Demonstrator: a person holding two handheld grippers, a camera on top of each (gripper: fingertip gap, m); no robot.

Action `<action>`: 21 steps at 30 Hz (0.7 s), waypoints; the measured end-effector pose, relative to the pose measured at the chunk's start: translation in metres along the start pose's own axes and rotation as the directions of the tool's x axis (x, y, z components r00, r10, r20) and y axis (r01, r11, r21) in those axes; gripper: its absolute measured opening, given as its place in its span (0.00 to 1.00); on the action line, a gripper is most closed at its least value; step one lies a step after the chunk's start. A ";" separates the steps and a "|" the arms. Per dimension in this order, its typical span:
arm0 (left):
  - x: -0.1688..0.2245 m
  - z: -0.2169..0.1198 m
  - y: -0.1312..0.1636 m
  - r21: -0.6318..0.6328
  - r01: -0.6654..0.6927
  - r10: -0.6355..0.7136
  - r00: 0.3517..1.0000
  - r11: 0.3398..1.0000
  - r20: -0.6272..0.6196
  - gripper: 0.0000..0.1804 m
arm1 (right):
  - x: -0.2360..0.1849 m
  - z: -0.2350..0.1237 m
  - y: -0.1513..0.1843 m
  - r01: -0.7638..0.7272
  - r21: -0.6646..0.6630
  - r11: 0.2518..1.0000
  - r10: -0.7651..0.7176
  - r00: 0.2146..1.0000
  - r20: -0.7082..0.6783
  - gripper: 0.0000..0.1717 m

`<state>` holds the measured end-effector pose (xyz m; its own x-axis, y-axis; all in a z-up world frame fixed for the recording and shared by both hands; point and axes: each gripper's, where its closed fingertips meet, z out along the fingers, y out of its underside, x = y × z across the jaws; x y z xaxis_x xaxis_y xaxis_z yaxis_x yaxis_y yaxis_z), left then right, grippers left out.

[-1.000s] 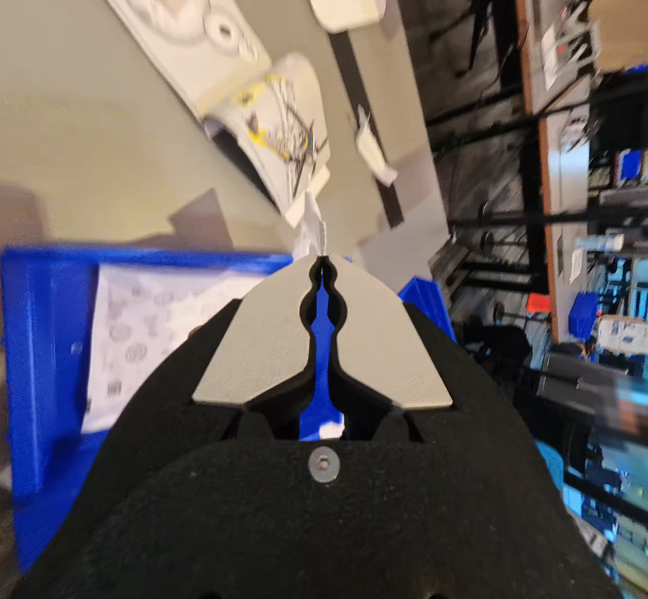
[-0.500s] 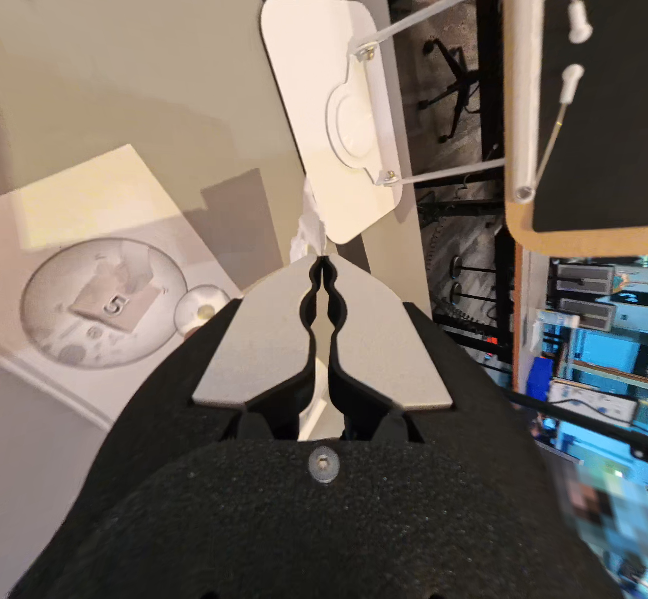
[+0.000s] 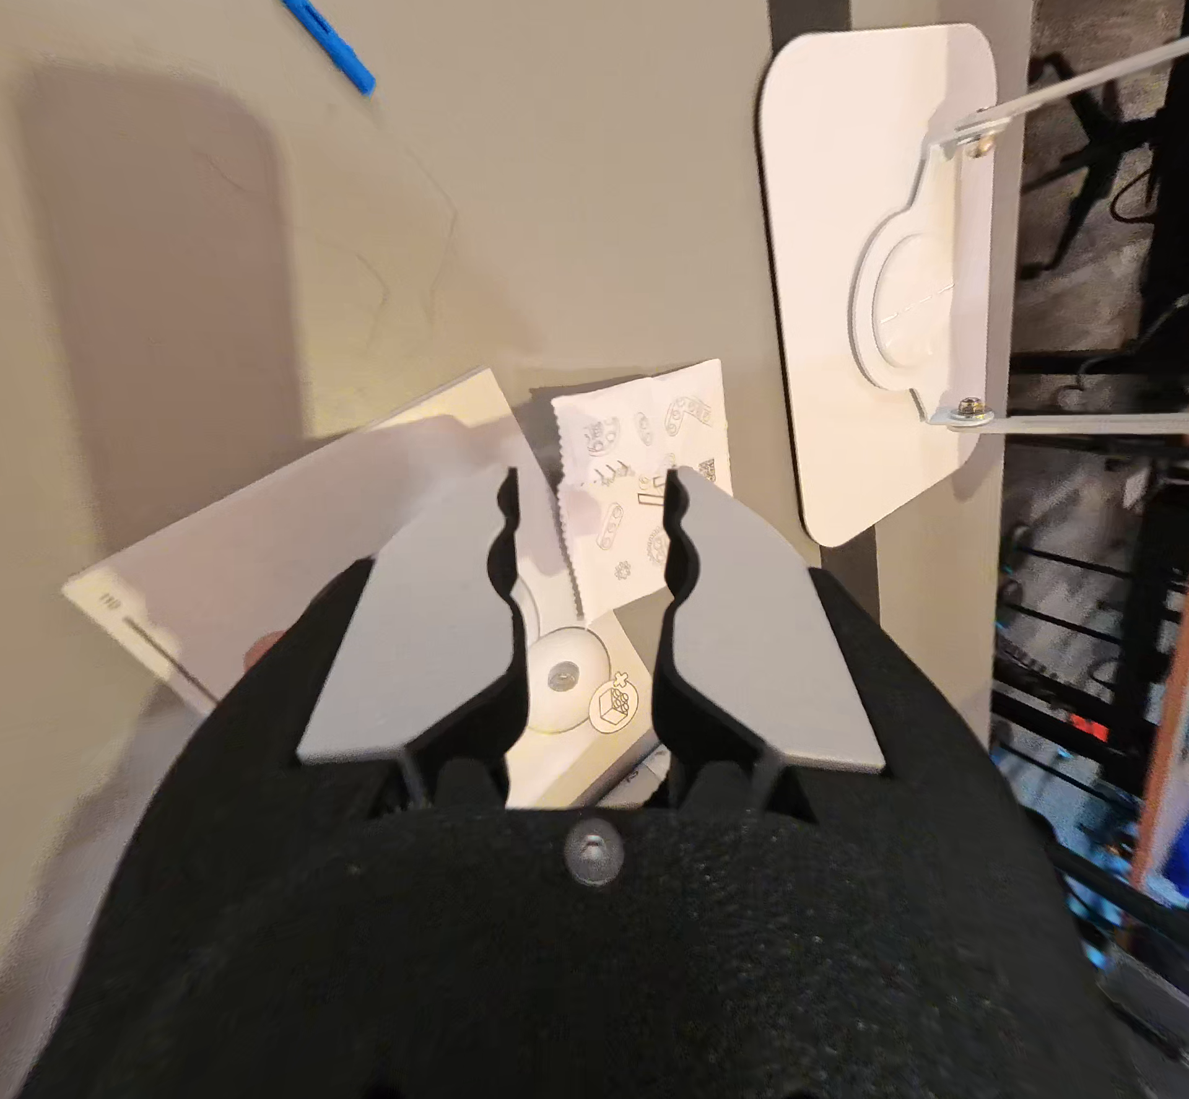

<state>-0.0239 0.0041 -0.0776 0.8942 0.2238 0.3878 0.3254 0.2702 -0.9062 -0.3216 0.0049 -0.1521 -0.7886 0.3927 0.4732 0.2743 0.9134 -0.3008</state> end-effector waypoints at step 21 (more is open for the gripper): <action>0.011 0.016 0.016 -0.099 -0.075 0.071 0.997 0.992 -0.039 0.18 | -0.031 -0.248 0.341 -0.278 -0.311 0.909 0.234 0.957 -0.171 0.27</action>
<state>-0.0139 0.0256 -0.0853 0.9263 0.2062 0.3153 0.2863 0.1584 -0.9449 -0.0671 0.3309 -0.0643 -0.5962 0.6078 0.5245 0.6395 0.7545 -0.1475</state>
